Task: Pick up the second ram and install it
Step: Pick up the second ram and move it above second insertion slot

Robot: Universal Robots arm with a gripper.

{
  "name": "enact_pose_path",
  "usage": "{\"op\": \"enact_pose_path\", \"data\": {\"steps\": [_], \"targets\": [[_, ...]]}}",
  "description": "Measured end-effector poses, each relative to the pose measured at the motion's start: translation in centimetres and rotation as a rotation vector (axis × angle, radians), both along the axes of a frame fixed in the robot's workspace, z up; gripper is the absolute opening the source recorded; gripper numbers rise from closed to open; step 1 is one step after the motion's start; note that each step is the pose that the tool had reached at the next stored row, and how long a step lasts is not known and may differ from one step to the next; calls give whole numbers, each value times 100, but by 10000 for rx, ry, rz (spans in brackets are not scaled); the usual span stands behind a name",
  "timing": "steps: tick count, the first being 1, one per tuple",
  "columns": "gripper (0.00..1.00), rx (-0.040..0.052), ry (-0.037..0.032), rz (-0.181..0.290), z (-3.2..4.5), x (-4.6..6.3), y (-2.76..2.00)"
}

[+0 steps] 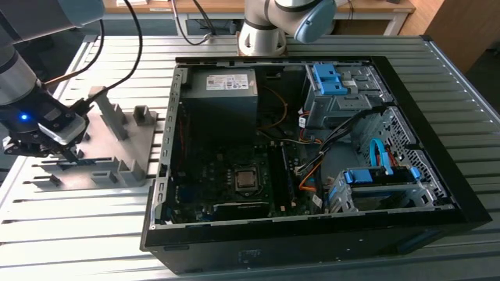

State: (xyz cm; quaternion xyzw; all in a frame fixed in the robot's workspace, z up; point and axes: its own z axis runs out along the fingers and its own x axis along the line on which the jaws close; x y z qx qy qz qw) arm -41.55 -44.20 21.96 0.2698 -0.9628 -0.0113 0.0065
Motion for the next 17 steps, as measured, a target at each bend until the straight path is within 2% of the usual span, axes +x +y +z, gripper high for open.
{"op": "enact_pose_path", "data": {"steps": [17], "targets": [[10,-1,0,1310,0,0,0]]}}
